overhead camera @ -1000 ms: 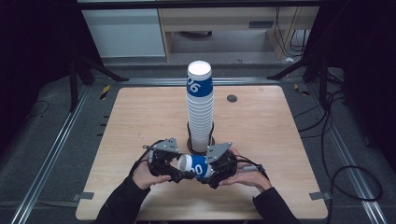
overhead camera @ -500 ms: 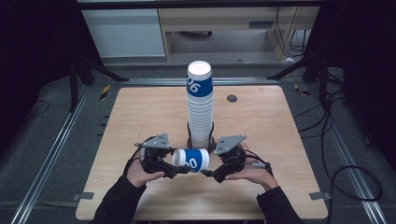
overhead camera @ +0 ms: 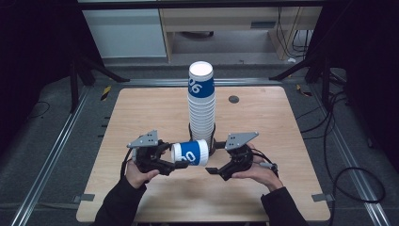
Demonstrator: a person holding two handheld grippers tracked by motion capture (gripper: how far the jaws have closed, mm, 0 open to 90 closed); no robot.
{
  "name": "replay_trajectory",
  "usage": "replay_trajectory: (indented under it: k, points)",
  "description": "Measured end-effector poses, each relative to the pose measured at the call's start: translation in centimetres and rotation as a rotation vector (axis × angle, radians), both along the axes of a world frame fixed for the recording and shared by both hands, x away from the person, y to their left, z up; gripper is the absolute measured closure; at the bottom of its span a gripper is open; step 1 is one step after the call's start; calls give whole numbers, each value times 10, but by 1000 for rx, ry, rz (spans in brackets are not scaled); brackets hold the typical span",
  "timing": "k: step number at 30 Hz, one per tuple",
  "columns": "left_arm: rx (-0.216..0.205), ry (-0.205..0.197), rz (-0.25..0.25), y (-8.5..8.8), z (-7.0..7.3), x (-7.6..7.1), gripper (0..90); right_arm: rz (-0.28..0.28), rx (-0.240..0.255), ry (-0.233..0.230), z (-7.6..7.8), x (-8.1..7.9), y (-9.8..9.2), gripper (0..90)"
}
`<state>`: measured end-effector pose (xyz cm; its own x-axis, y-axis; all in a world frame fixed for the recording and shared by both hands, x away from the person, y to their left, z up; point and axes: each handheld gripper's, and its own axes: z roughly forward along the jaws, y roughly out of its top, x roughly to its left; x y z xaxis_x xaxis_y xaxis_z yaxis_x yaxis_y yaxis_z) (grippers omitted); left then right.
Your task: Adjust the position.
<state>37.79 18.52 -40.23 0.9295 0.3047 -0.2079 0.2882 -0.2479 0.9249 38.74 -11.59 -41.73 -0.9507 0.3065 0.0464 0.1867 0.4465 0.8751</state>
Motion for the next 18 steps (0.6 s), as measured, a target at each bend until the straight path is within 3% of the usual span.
replay_trajectory:
  k: [10,18]
  points:
    - [-33,-8,-79,-9,0,-5,258,79,53,39,0,-4,10,78]
    - [17,-4,-130,-18,-4,-8,258,129,55,48,-1,-7,14,88]
